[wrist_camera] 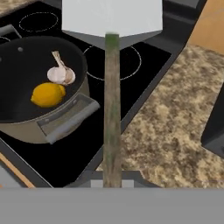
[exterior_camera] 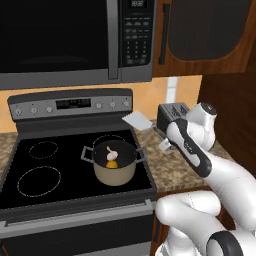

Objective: Put the garlic and lemon in the pot. Retrieve the spatula and lightly stir the vegetables in the pot.

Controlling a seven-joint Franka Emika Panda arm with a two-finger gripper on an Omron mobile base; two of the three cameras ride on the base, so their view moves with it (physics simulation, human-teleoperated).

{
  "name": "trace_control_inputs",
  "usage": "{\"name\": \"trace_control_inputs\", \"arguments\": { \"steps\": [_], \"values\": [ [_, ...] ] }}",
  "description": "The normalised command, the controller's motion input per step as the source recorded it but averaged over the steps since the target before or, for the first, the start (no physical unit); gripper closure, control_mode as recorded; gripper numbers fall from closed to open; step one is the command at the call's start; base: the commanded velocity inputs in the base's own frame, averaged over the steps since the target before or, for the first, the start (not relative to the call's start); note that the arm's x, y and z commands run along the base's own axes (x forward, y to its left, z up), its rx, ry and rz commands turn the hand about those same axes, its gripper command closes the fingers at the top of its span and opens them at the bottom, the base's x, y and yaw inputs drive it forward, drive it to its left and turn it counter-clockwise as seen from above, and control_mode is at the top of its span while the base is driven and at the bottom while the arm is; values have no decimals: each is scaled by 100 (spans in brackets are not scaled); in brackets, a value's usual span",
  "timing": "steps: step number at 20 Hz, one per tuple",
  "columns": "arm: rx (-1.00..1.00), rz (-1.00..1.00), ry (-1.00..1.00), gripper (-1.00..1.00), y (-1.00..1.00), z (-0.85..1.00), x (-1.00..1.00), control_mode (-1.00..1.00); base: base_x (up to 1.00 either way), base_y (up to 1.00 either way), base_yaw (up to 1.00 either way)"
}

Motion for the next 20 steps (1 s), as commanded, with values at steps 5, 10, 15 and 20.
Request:
{"name": "trace_control_inputs", "arguments": {
  "steps": [5, 10, 15, 20],
  "values": [
    [-46, -7, 20, 100, 28, 36, 0, -100, 0, 0, 0],
    [-56, 20, 16, 100, 49, 18, 0, -100, 0, 0, 0],
    [-64, 26, 21, 100, 54, 1, 2, -100, 0, 0, 0],
    [-41, 28, 16, 100, 30, 6, 6, -100, 0, 0, 0]
  ]
}}
